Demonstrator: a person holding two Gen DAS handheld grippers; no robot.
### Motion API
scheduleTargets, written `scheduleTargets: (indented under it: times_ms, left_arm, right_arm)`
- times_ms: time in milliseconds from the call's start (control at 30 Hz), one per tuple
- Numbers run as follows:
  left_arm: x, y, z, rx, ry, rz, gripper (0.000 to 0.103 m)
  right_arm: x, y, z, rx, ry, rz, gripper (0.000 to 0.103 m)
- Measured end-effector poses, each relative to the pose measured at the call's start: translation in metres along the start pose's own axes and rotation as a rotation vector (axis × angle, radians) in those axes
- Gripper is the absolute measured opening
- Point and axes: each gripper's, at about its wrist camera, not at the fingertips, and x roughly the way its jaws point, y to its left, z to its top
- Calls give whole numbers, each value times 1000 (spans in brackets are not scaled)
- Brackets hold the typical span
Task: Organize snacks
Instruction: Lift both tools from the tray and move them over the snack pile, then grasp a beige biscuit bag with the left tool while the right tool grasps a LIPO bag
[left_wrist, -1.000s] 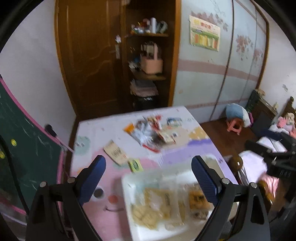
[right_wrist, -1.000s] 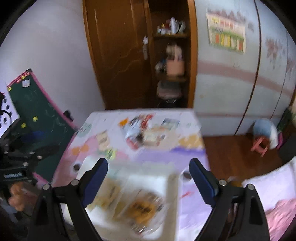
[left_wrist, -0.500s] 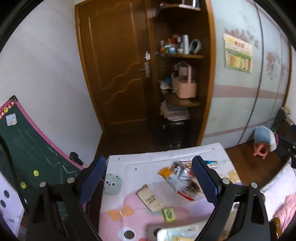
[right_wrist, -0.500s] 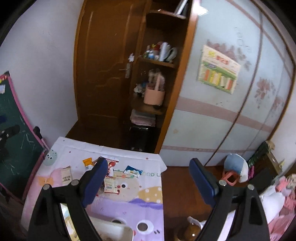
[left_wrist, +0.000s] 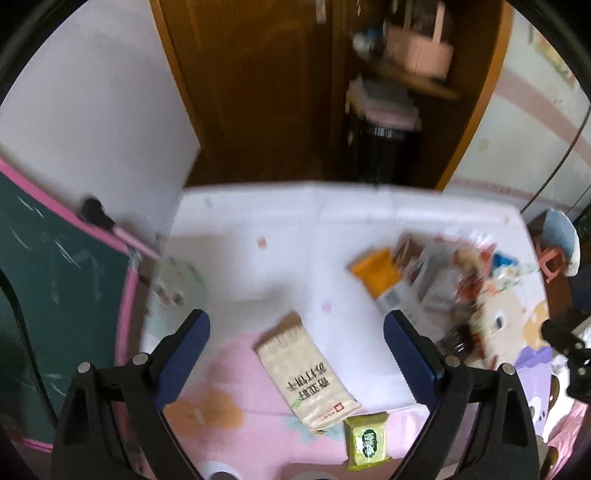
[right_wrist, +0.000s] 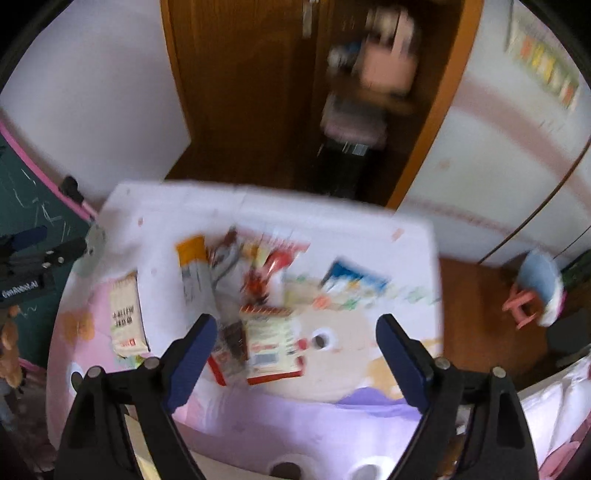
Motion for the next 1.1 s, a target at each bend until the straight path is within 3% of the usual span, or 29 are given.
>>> scheduleTargets:
  times_ms: [167,333,500,533,733,800,867,967,1100]
  left_arm:
    - [62,0,-22,-19,136,-38,95]
    - [86,0,-29,-50,199,-70,95]
    - [104,-3,-35,-78,252,-89,82]
    - [106,-4,-37,-78,261,-82,81]
    - [105,-22,-48,-25,233,-35,79]
    - [101,-28,-51,1,216,-10,66]
    - [95,-30,-54,14,190,-11,39]
    - [89,-28,-54,-17,200,-79,10]
    - [89,-18,-58,-71,215,-149,6]
  right_arm:
    - [62,4,-6,32,118,27,81]
    - [89,-1,-9,81,180,94,81]
    - [107,-10,-15,133,240,162,72]
    - [111,-12,-15,137,248,170,67]
    - [111,-18,-18,144,254,216,62]
    - [109,-20,-20,148,257,233,58]
    - [108,-22,-24,160,270,260,52]
    - [101,-28,-33,154,267,273,49]
    - [92,-28,-39,141,255,273,46]
